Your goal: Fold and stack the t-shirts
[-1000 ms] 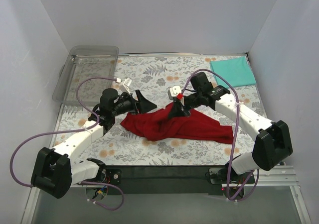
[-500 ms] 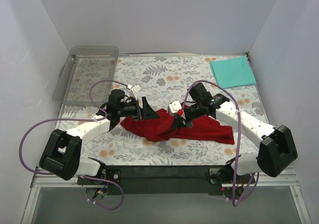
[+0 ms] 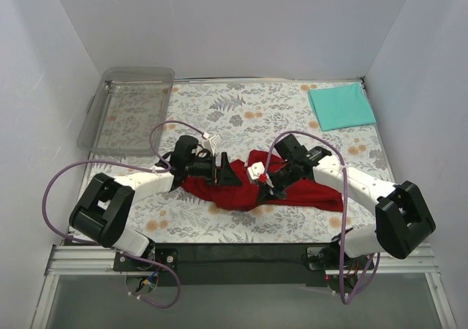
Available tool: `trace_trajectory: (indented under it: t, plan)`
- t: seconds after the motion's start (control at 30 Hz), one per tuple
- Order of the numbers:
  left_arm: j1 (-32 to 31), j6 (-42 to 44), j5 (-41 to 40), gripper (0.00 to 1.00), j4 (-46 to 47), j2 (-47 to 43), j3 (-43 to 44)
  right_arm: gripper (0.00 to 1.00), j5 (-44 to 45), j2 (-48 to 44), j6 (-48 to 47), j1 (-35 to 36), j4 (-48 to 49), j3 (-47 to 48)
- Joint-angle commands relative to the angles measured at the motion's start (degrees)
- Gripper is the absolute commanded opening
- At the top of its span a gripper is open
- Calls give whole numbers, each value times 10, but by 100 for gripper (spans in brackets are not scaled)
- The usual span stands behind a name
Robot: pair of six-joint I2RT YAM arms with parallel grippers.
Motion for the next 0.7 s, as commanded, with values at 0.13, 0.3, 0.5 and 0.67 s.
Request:
trace_trajectory:
  t: [0.13, 0.3, 0.5, 0.67]
  plan:
    - [-8, 69, -44, 76, -34, -46, 5, 40, 64, -42, -36, 1, -39, -61]
    - [-11, 118, -48, 76, -37, -84, -3, 52, 85, -79, -12, -19, -38, -46]
    - [-47, 180, -26, 76, -16, -90, 9, 53, 33, -87, 30, -115, -31, -45]
    - [-101, 221, -47, 76, -17, -25, 50, 53, -30, -62, 60, -206, -26, -50]
